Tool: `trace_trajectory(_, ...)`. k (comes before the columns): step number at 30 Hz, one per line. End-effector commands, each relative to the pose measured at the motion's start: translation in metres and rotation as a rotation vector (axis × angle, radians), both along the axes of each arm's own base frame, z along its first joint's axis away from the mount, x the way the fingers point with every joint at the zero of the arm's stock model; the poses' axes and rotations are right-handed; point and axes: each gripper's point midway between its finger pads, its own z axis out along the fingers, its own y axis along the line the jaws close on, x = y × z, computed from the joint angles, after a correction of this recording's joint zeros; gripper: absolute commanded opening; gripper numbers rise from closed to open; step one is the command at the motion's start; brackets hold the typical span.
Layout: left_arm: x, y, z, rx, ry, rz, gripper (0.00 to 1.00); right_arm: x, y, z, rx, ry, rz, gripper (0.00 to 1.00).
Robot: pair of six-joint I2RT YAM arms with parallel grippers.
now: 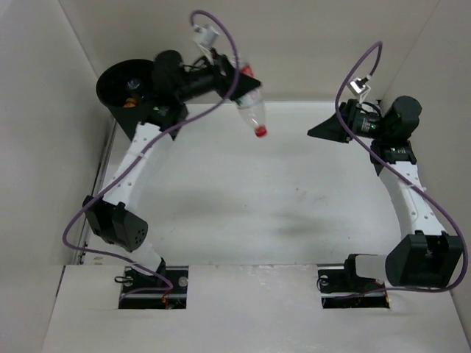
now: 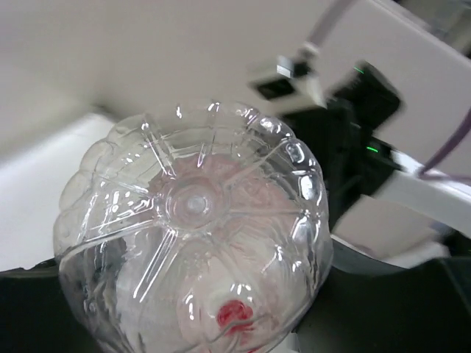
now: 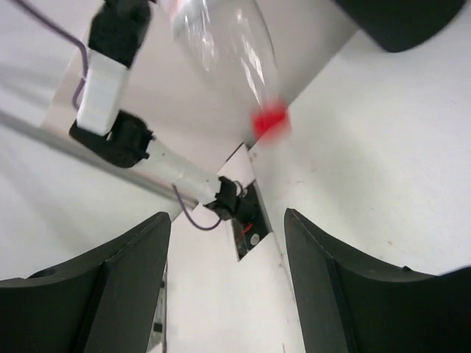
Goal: Put the plastic bottles in the bin
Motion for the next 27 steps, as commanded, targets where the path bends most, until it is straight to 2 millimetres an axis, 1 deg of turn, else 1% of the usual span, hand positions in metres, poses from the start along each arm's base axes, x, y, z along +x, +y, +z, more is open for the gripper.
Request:
trace_trajectory(1,0.015,0.107,0.091,-0.022,-0.362,0.265,0.11,-0.004,-0.025,-0.006,-0.026,-0.054,-0.025,0.69)
trace_trajectory(4,0.063,0.204,0.104,0.073,-0.477,0.533,0.11,0.004,-0.047,-0.008,-0.034,-0.074,-0.106,0.69)
trace_trajectory(5,0.077,0.236,0.107,0.103,-0.509,0.617,0.1,0.006,-0.052,-0.008,-0.035,-0.081,-0.13,0.69)
trace_trajectory(7,0.101,0.3,0.112,0.16,-0.56,0.803,0.09,0.006,-0.058,-0.009,-0.038,-0.088,-0.16,0.69)
trace_trajectory(8,0.11,0.327,0.113,0.182,-0.578,0.885,0.08,0.004,-0.058,-0.01,-0.038,-0.09,-0.165,0.69)
trace_trajectory(10,0.124,0.372,0.112,0.206,-0.606,1.009,0.07,-0.001,-0.056,-0.011,-0.037,-0.09,-0.166,0.68)
trace_trajectory(11,0.13,0.389,0.106,0.222,-0.615,1.039,0.07,-0.003,-0.055,-0.011,-0.036,-0.088,-0.168,0.68)
trace_trajectory(12,0.137,0.403,0.098,0.244,-0.629,1.063,0.07,-0.005,-0.055,-0.009,-0.036,-0.091,-0.172,0.68)
trace_trajectory(13,0.147,0.417,0.086,0.265,-0.633,1.093,0.07,-0.008,-0.054,-0.004,-0.037,-0.105,-0.178,0.68)
trace_trajectory(15,0.164,0.441,0.056,0.304,-0.606,1.134,0.07,-0.014,-0.052,0.009,-0.039,-0.134,-0.183,0.68)
trace_trajectory(16,0.171,0.447,0.041,0.32,-0.585,1.14,0.07,-0.017,-0.053,0.015,-0.041,-0.143,-0.186,0.68)
trace_trajectory(19,0.189,0.459,0.001,0.363,-0.53,1.158,0.07,-0.028,-0.056,0.028,-0.048,-0.15,-0.196,0.67)
trace_trajectory(20,0.193,0.461,-0.007,0.367,-0.513,1.164,0.09,-0.03,-0.056,0.029,-0.048,-0.149,-0.197,0.67)
trace_trajectory(21,0.198,0.464,-0.018,0.367,-0.489,1.167,0.13,-0.033,-0.057,0.03,-0.049,-0.145,-0.202,0.67)
trace_trajectory(22,0.201,0.466,-0.027,0.368,-0.466,1.174,0.28,-0.035,-0.058,0.031,-0.05,-0.146,-0.217,0.67)
trace_trajectory(23,0.203,0.468,-0.034,0.368,-0.449,1.176,0.47,-0.036,-0.06,0.031,-0.05,-0.149,-0.231,0.67)
trace_trajectory(24,0.203,0.468,-0.037,0.367,-0.443,1.177,0.68,-0.035,-0.061,0.032,-0.05,-0.149,-0.245,0.67)
trace_trajectory(25,0.203,0.466,-0.04,0.364,-0.439,1.178,0.96,-0.032,-0.064,0.031,-0.05,-0.152,-0.269,0.68)
trace_trajectory(26,0.203,0.466,-0.04,0.362,-0.44,1.182,1.0,-0.027,-0.067,0.032,-0.048,-0.15,-0.306,0.69)
trace_trajectory(27,0.203,0.465,-0.039,0.361,-0.439,1.187,1.0,-0.02,-0.07,0.032,-0.044,-0.143,-0.349,0.71)
